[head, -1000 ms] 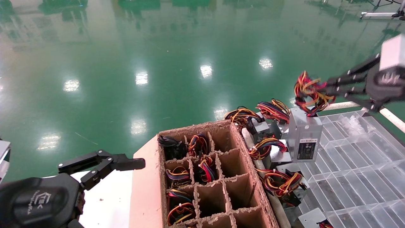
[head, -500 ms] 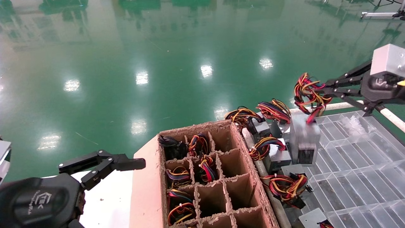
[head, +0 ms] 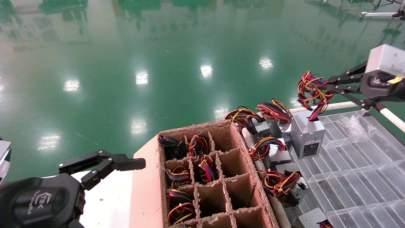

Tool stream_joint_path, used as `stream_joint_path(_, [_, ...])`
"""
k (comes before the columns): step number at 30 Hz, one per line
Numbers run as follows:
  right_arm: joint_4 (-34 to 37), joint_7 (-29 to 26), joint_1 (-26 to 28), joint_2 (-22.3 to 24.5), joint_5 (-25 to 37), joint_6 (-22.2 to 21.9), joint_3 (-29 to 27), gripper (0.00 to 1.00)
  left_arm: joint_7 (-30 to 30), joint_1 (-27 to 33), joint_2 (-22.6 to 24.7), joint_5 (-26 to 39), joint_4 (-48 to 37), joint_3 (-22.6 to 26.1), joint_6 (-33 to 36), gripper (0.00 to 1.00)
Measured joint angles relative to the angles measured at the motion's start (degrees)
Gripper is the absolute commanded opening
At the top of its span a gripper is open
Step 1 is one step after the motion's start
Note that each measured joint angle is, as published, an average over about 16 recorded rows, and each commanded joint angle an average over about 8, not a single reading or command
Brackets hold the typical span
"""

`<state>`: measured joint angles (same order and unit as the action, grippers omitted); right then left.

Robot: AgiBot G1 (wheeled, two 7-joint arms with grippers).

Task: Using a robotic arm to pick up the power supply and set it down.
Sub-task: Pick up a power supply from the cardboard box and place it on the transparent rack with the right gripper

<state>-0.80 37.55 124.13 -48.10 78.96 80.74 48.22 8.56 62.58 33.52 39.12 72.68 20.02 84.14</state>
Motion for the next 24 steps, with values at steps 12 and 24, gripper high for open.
stream_joint_path(12, [1.6, 0.1, -4.6, -2.4, -0.8, -3.3, -0.6, 0.0, 0.0, 0.0, 0.0, 0.0, 0.0, 0.0, 0.0, 1.0])
stream_joint_path(24, [2.3, 0.2, -8.6, -2.6, -1.9, -4.4, -1.4, 0.0, 0.0, 0.0, 0.0, 0.0, 0.0, 0.0, 0.0, 1.0])
